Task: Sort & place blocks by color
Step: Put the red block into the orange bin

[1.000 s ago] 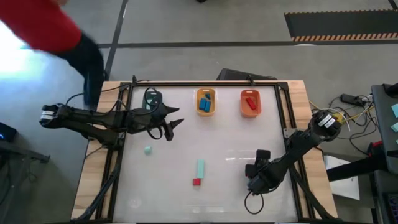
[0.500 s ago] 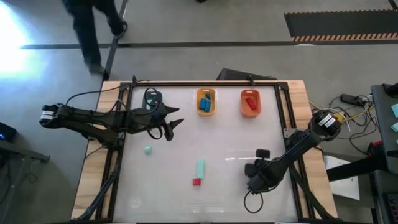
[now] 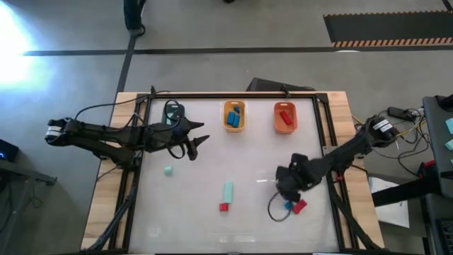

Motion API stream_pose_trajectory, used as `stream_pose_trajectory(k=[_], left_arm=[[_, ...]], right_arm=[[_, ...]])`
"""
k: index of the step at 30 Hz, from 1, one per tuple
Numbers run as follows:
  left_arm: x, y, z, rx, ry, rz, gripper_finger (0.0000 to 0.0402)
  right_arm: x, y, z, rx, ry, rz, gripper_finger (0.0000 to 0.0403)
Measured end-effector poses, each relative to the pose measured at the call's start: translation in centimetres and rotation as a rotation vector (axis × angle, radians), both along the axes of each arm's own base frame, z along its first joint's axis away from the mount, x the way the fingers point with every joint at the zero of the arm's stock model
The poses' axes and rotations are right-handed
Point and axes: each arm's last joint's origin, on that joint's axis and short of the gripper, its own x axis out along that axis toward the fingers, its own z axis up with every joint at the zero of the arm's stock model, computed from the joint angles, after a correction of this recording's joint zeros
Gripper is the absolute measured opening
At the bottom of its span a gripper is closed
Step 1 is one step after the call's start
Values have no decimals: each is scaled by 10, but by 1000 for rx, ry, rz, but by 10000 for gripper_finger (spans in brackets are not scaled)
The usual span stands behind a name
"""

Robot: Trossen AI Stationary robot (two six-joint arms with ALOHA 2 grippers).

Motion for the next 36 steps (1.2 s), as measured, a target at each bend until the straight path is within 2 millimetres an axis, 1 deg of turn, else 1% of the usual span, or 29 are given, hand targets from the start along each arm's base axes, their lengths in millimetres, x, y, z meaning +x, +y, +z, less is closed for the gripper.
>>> stream_pose_trajectory(k=[4, 8, 14, 17, 20, 24, 28, 33, 36], left_arm=[[0, 0, 0, 0, 0, -1, 231], [0, 0, 0, 0, 0, -1, 231], [0, 0, 0, 0, 0, -1, 231], [0, 0, 0, 0, 0, -1, 231], [0, 0, 0, 0, 0, -1, 231], [0, 0, 0, 0, 0, 0, 231], [0, 0, 0, 0, 0, 0, 231], [0, 0, 0, 0, 0, 0, 231], [0, 0, 0, 0, 0, 0, 231]], right_arm=[[8, -32, 11, -3, -29, -7, 120], [18, -67, 21, -27, -40, 28, 120], [35, -128, 41, -56, -65, 35, 120], [36, -162, 52, -76, -76, 30, 120], [30, -198, 57, -97, -76, -24, 120], [14, -244, 52, -113, -52, -125, 120], [-1, -278, 33, -95, -15, -193, 120], [-6, -299, 16, -52, -10, -215, 120], [-7, -304, 9, -36, 13, -226, 139]])
